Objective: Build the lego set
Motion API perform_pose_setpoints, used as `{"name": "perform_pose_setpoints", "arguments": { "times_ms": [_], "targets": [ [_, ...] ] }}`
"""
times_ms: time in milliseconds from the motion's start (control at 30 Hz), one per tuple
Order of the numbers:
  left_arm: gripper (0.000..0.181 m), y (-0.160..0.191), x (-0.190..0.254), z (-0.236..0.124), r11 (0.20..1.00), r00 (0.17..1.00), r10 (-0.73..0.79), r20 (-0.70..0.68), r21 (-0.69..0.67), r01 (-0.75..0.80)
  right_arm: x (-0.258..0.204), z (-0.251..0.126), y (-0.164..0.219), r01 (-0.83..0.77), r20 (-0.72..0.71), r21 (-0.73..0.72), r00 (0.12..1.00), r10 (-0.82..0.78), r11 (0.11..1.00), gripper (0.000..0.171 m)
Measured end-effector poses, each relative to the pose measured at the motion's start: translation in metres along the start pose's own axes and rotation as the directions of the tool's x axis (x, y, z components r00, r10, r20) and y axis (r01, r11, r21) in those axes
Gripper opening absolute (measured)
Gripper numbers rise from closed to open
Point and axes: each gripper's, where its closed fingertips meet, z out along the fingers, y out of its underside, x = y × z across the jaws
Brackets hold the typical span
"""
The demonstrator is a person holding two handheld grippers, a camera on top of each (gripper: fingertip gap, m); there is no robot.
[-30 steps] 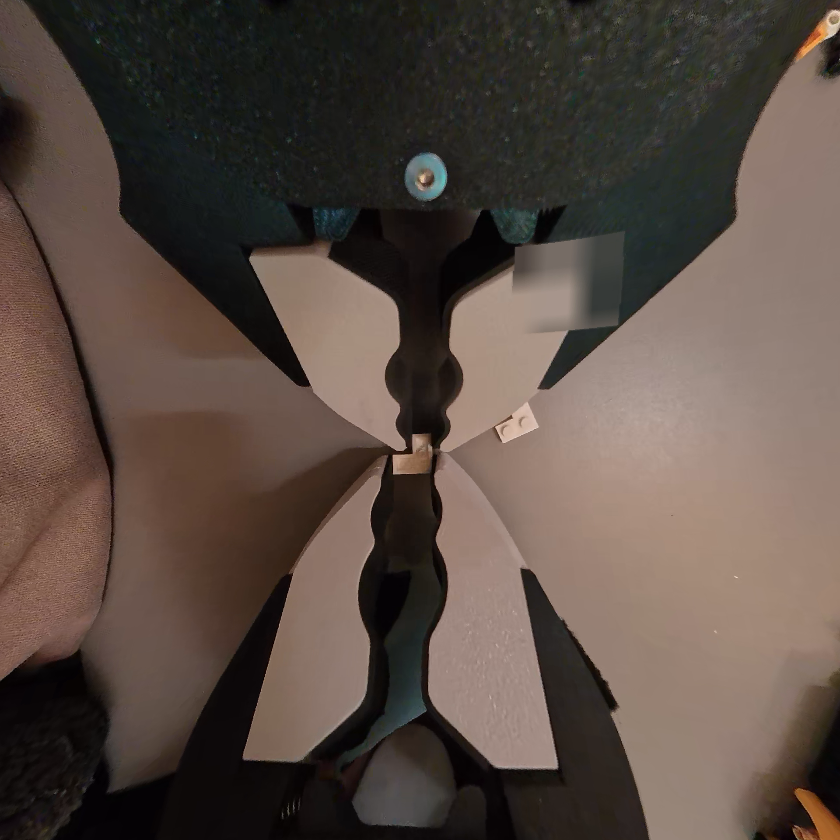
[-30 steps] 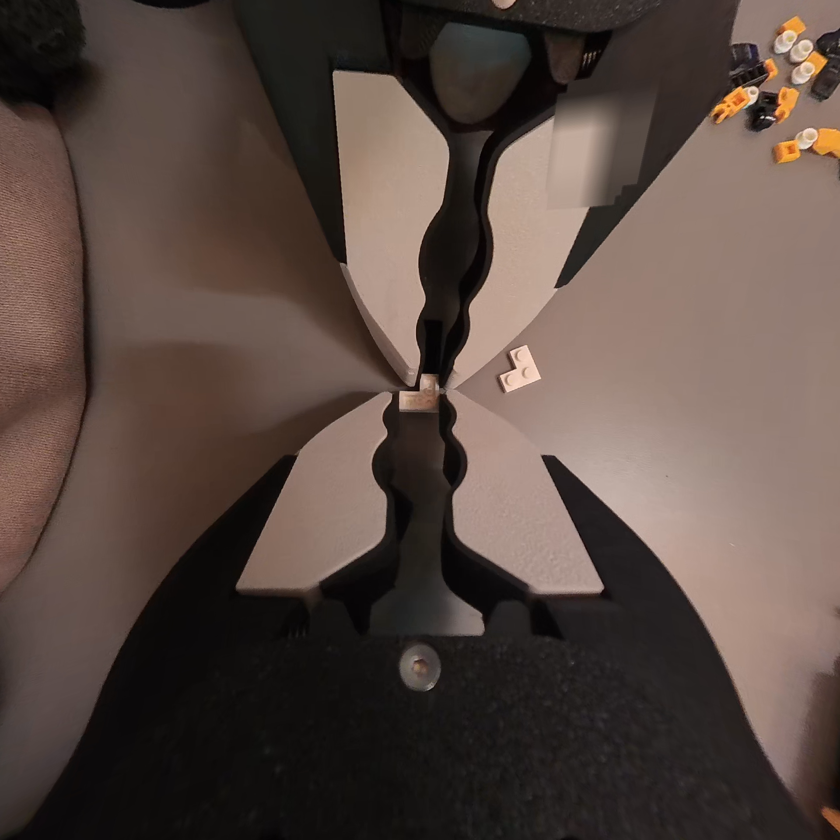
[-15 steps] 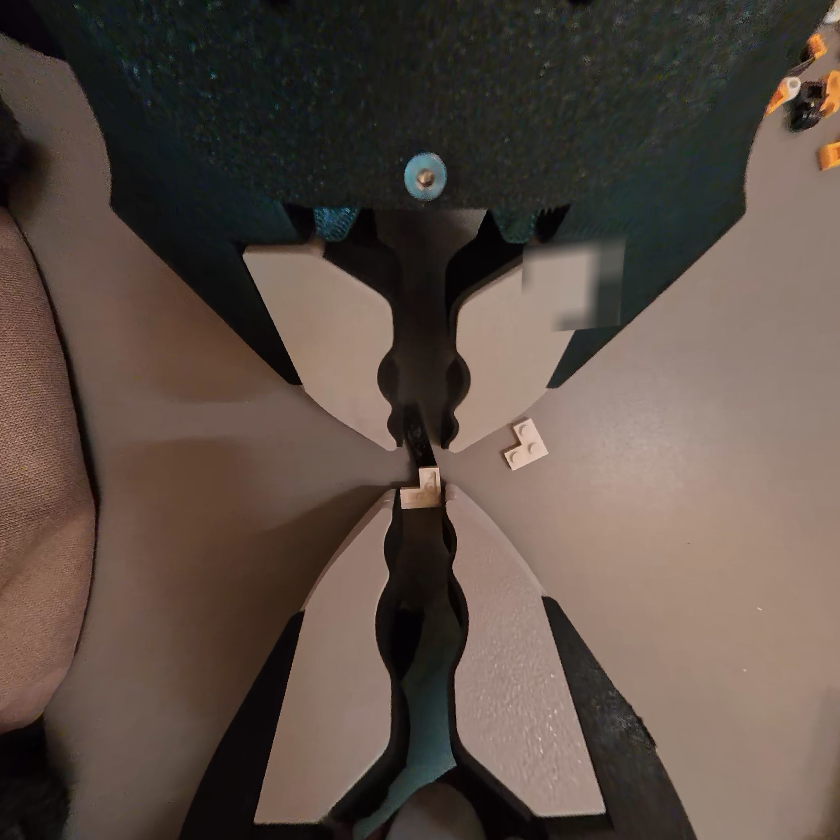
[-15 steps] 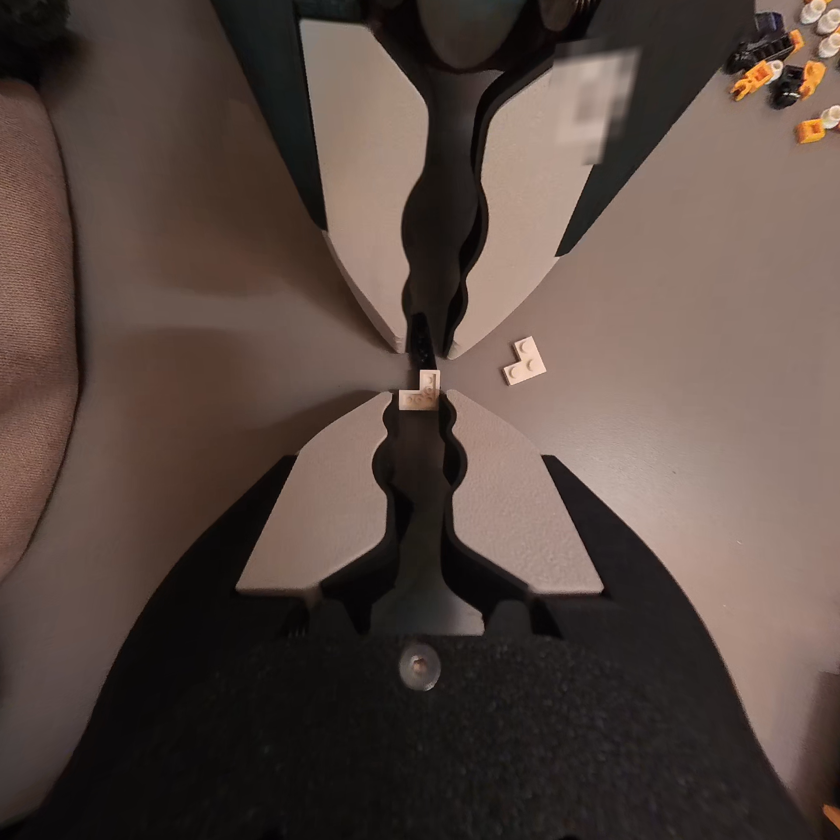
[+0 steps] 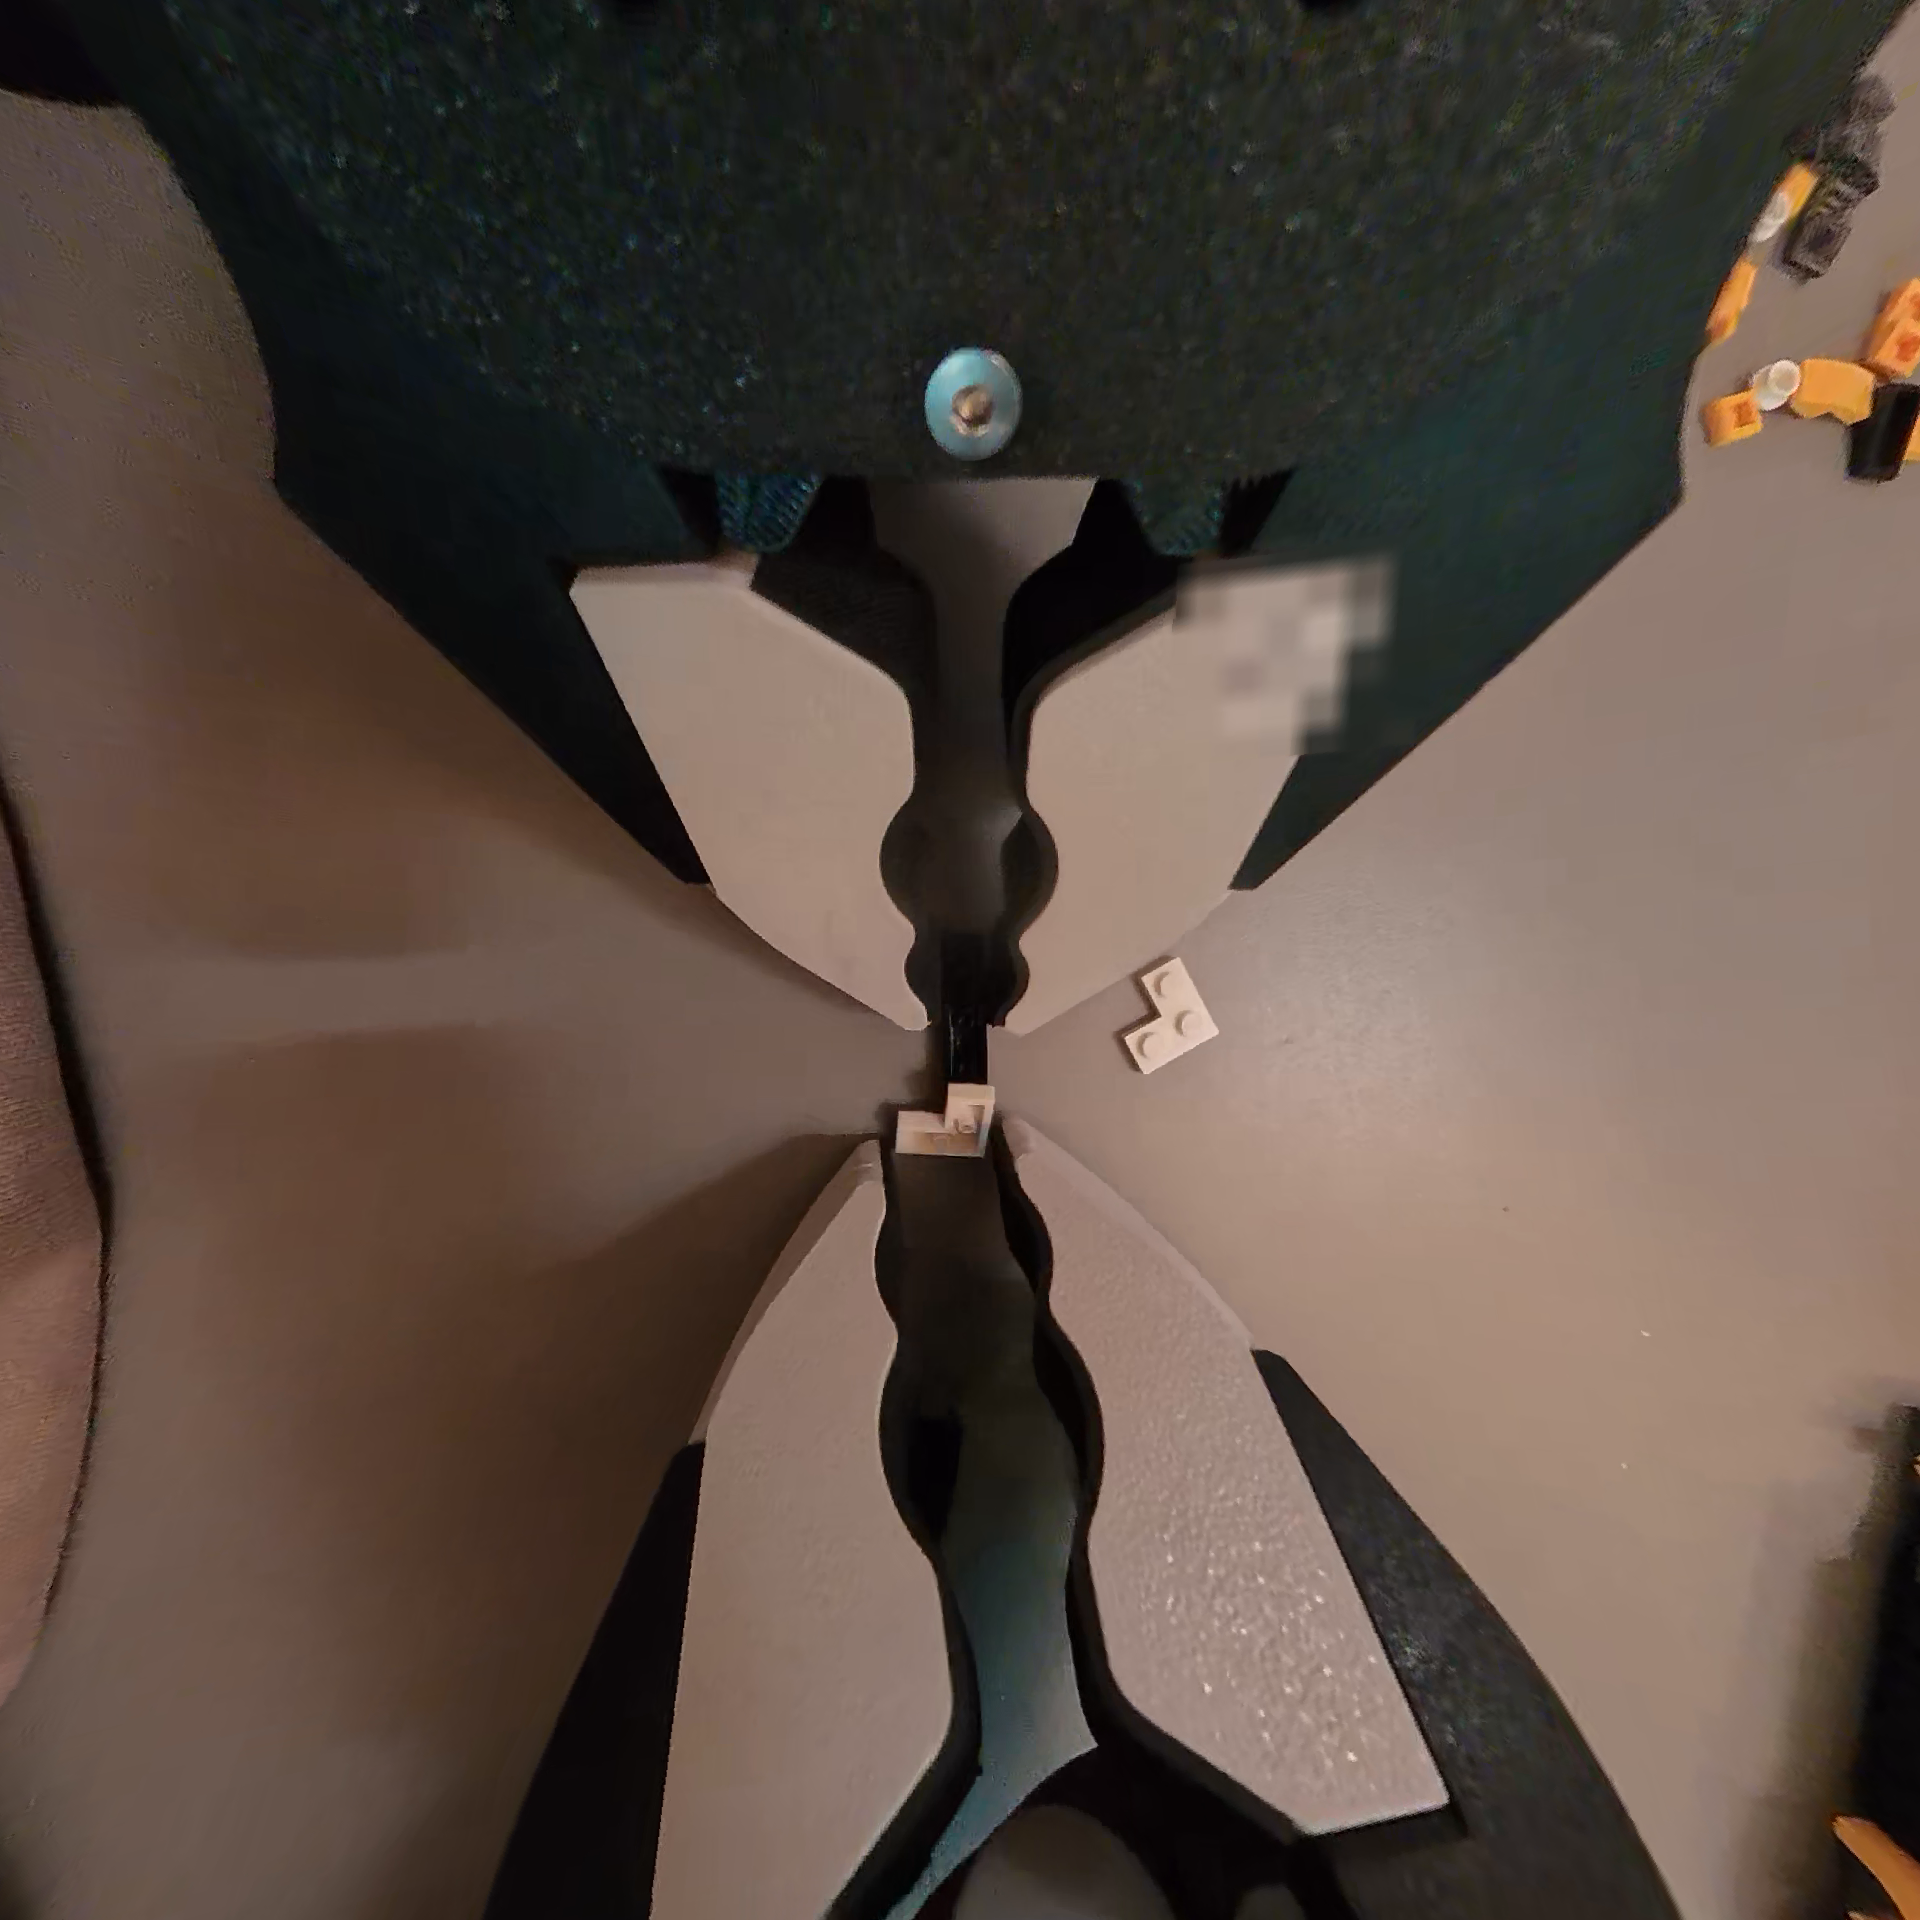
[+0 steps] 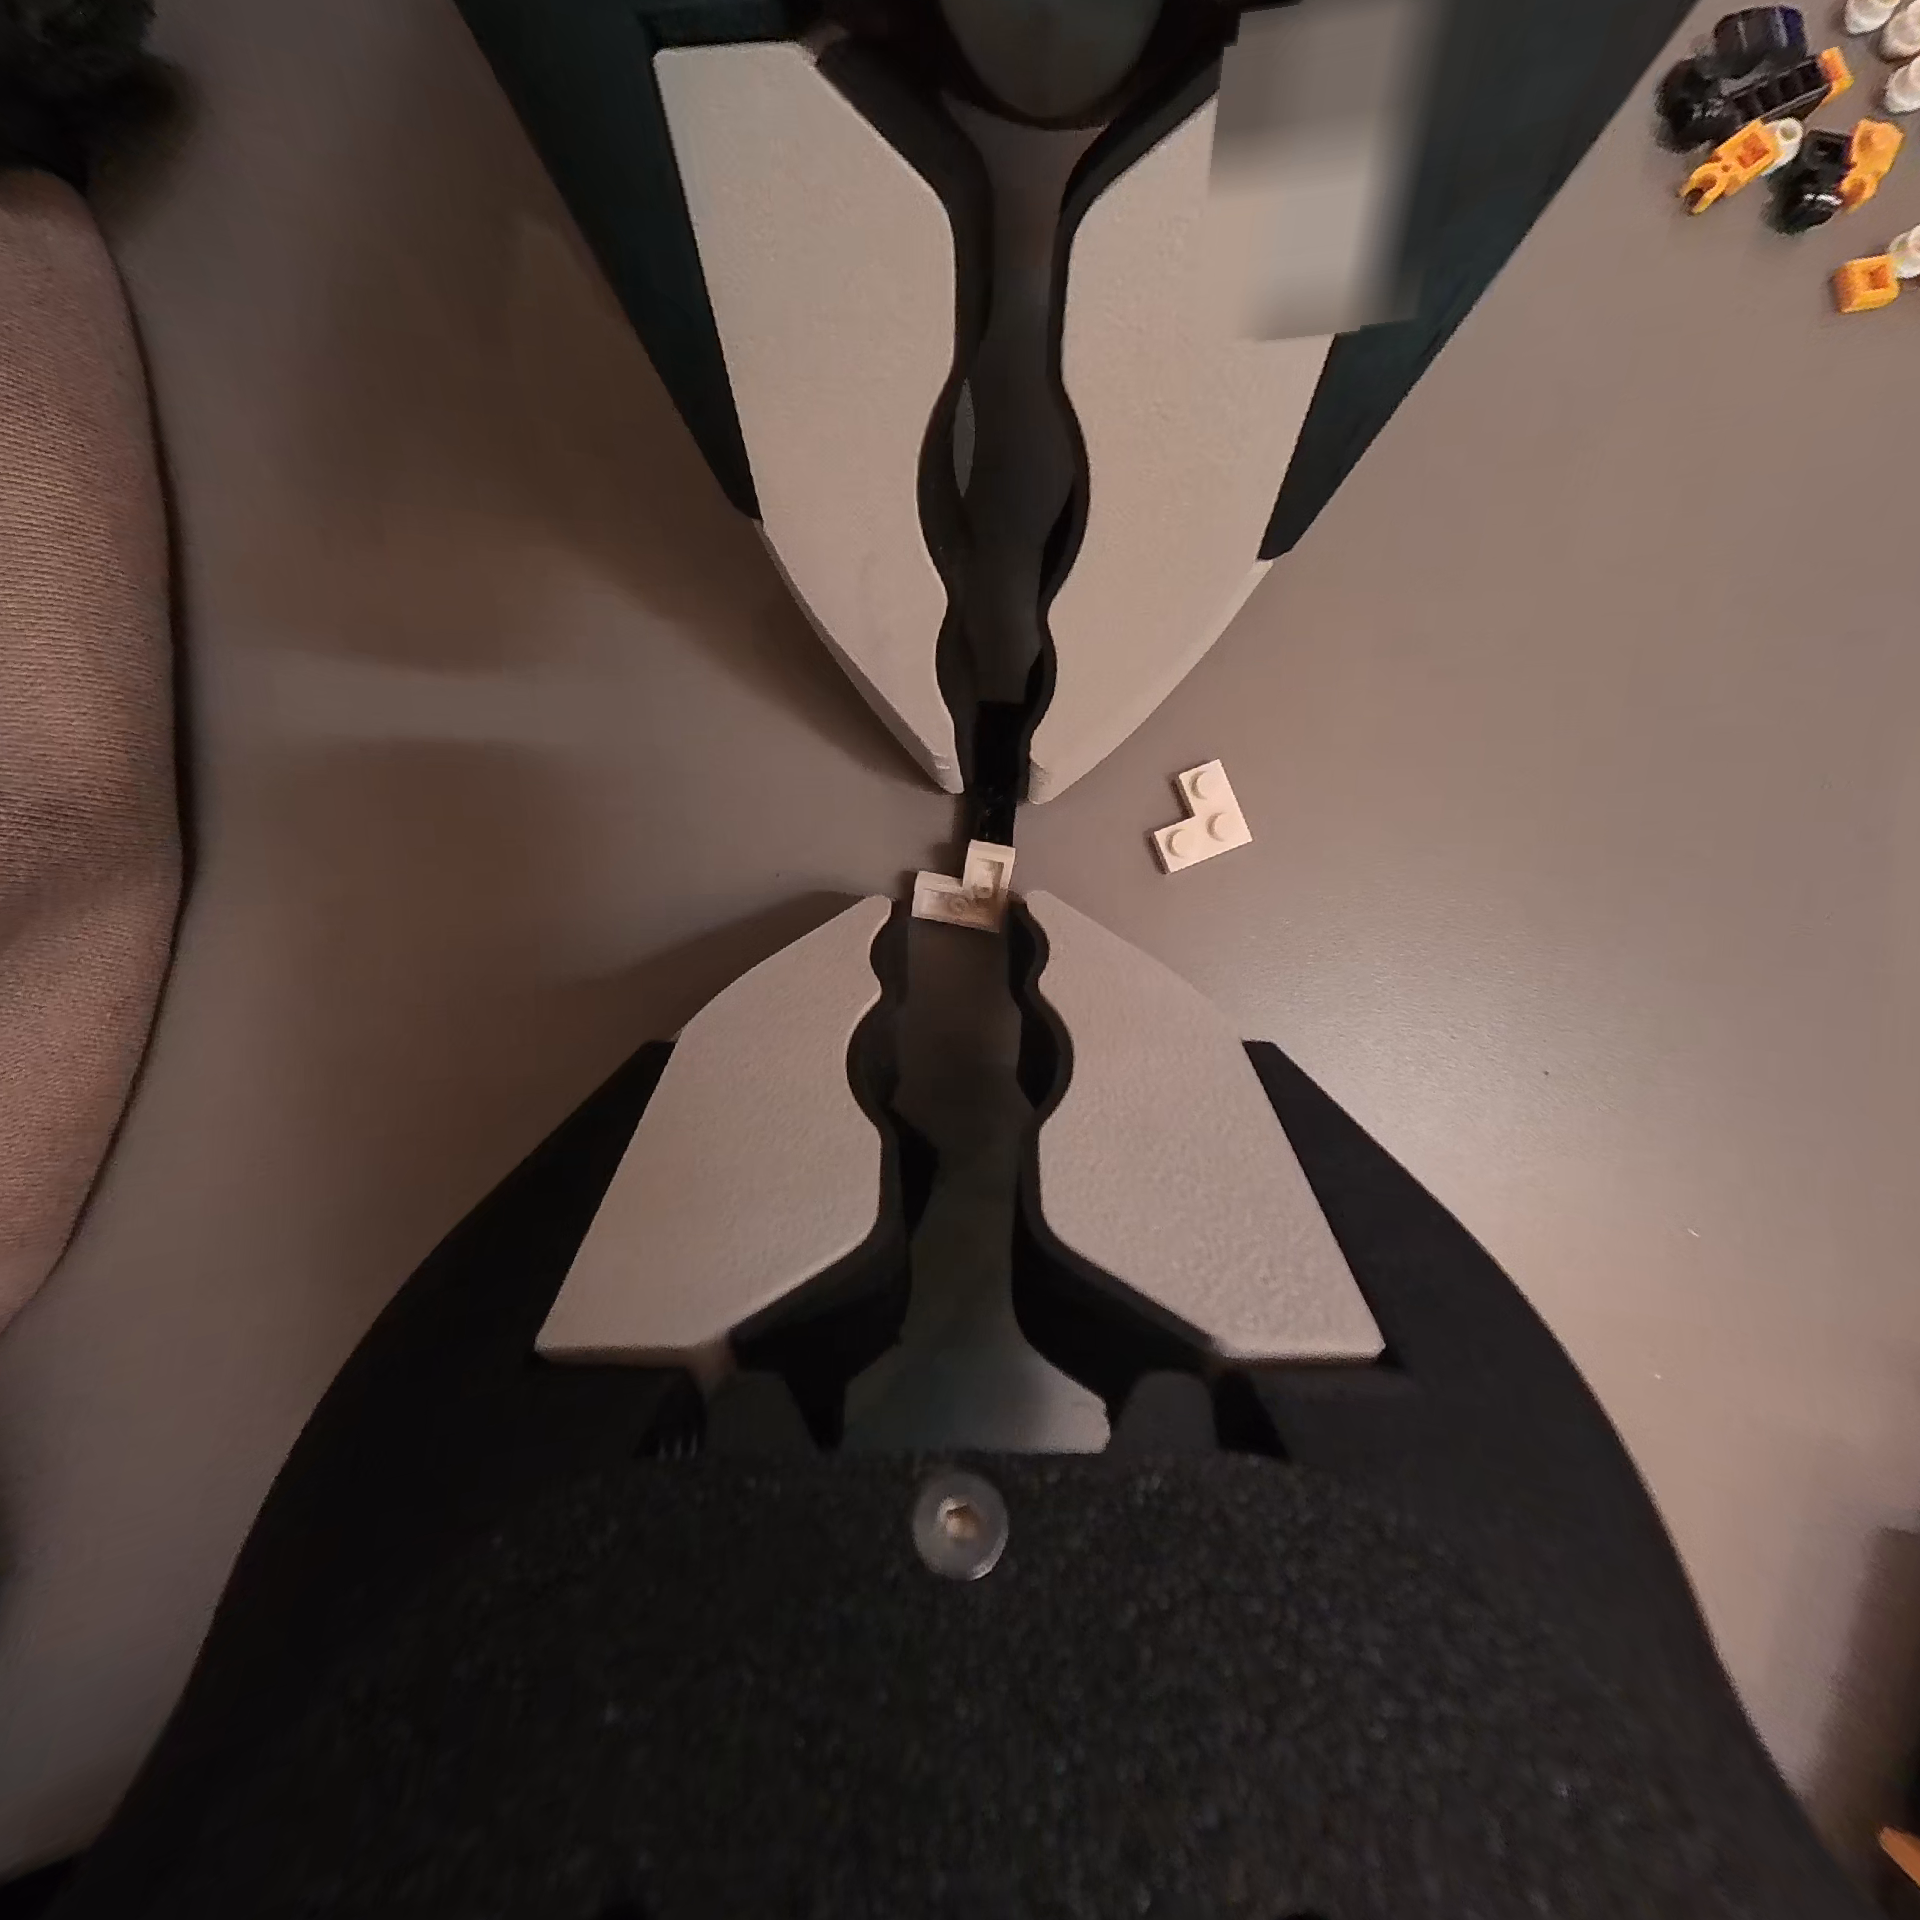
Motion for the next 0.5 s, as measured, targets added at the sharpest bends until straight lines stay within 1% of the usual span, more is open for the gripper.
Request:
{"name": "perform_pose_setpoints", "arguments": {
  "times_ms": [100,200,333,433,500],
  "targets": [
    [0.007,0.0,0.0,0.0,1.0,1.0,0.019,0.015,-0.006,-0.019,0.001,-0.001,0.0,-0.01,0.005,0.008,1.0,0.01,1.0,0.019],
    [0.007,-0.001,-0.002,0.0,0.999,0.998,0.05,0.038,-0.02,-0.049,0.001,-0.003,-0.002,-0.051,0.037,0.049,0.998,0.049,0.997,0.019],
    [0.007,-0.002,-0.003,0.0,0.995,0.993,0.097,0.069,-0.036,-0.094,0.003,-0.007,-0.007,-0.139,0.139,0.131,0.983,0.121,0.982,0.019],
    [0.007,-0.003,-0.003,0.001,0.99,0.986,0.139,0.091,-0.046,-0.135,0.006,-0.009,-0.008,-0.167,0.199,0.141,0.97,0.137,0.976,0.019],
    [0.007,-0.004,-0.002,0.001,0.985,0.979,0.171,0.11,-0.052,-0.166,0.004,-0.008,-0.01,-0.19,0.254,0.121,0.955,0.154,0.974,0.019]
  ]
}}
